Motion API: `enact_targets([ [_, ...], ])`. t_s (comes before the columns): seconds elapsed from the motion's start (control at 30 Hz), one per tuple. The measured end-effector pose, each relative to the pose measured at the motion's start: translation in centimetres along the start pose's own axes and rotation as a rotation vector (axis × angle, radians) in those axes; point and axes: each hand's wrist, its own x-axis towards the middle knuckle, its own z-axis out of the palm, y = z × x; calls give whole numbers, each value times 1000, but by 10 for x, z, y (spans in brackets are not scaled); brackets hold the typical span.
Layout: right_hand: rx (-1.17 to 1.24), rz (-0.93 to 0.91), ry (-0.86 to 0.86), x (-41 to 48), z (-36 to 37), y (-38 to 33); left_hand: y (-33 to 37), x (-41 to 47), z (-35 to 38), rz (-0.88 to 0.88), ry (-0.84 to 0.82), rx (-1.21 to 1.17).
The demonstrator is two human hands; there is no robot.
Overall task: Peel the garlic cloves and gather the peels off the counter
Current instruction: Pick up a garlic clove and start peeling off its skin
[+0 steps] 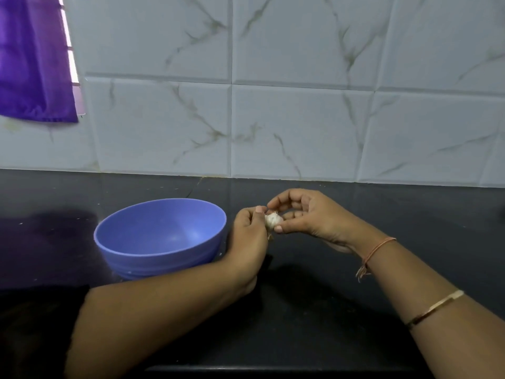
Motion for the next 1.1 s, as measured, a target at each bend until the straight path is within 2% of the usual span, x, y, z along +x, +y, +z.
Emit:
enact_targets([
  [0.2, 36, 50, 63, 2, 6, 1, -3, 5, -8, -20, -27, -47],
  [0.53, 46, 175, -96, 23, 12, -22, -2, 14, -18, -69, 28, -98],
  [0.9, 175, 97, 77, 17, 22, -6, -2, 20, -21, -129, 0, -188],
  [1.0, 73, 86, 106, 15, 19, -3, 0, 19, -21, -152, -41, -244],
  [1.1, -40, 130, 36, 12, 13, -3, 2, 17, -20, -137, -52, -300],
])
